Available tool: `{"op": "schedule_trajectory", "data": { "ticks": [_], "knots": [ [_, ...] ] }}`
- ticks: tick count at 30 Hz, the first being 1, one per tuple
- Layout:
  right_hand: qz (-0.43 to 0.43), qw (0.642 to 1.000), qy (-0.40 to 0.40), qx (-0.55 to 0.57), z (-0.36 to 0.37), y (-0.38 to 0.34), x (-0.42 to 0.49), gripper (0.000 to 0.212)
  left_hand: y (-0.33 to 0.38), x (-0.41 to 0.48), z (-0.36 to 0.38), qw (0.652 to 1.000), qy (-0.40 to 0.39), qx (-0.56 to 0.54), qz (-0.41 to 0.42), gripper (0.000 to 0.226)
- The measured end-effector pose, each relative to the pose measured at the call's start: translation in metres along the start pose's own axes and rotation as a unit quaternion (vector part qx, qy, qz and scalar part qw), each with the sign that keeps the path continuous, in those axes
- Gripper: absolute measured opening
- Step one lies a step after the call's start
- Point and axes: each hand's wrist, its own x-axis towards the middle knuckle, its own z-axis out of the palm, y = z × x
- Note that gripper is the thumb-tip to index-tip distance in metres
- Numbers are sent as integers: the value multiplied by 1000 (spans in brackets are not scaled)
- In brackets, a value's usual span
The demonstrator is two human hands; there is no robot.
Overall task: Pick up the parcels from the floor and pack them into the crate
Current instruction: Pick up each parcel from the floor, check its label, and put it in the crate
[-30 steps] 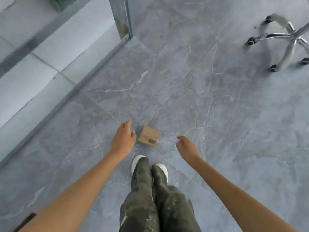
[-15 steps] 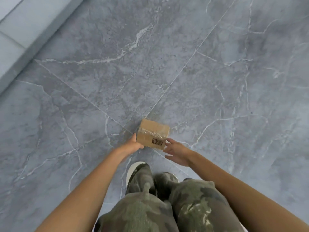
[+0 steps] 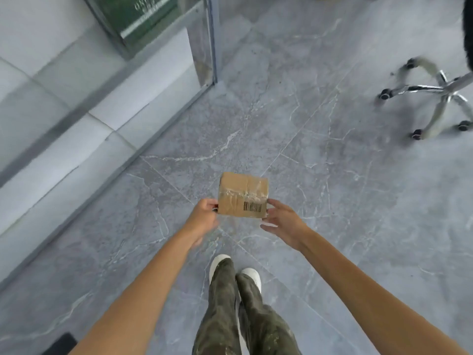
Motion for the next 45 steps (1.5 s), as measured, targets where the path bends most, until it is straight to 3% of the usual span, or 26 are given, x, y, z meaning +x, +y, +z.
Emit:
{"op": "schedule_trajectory", "data": {
  "ticks": [5, 11, 15, 19, 23, 26, 28, 32, 34, 38, 42, 45],
  "knots": [
    [-127, 990, -47, -33, 45, -121, -140, 41, 135, -158, -50, 993, 23, -67, 93, 60],
    [-301, 931, -101, -180, 116, -252, -305, 35, 242, -336, -129, 958, 83, -95, 258, 50],
    [-384, 888, -121, -222, 166, -281, -398, 25, 266, -433, -182, 924, 138, -118, 336, 39],
    [-407, 879, -147, -199, 212, -268, -462, 10, 253, -500, -229, 897, 182, -157, 372, 16],
    [-396, 887, -178, -159, 259, -237, -503, 34, 220, -551, -264, 881, 199, -165, 396, 44],
    [-392, 883, -201, -164, 294, -213, -521, 55, 192, -575, -288, 858, 256, -160, 415, 39],
    [-394, 881, -212, -153, 313, -198, -533, 58, 171, -591, -302, 847, 292, -149, 419, 43],
    [-396, 873, -245, -148, 335, -175, -552, 64, 133, -612, -326, 835, 279, -154, 448, 35],
    [-375, 877, -265, -142, 340, -165, -561, 62, 113, -621, -336, 828, 273, -152, 466, 29],
    [-353, 872, -312, -132, 342, -145, -574, 59, 74, -644, -343, 819, 255, -122, 499, 52],
    [-377, 851, -350, -106, 335, -124, -587, 20, 45, -665, -324, 826, 205, -163, 499, 41],
    [-394, 818, -403, -113, 327, -108, -599, 13, 28, -679, -303, 809, 231, -237, 485, 33]
  ]
}}
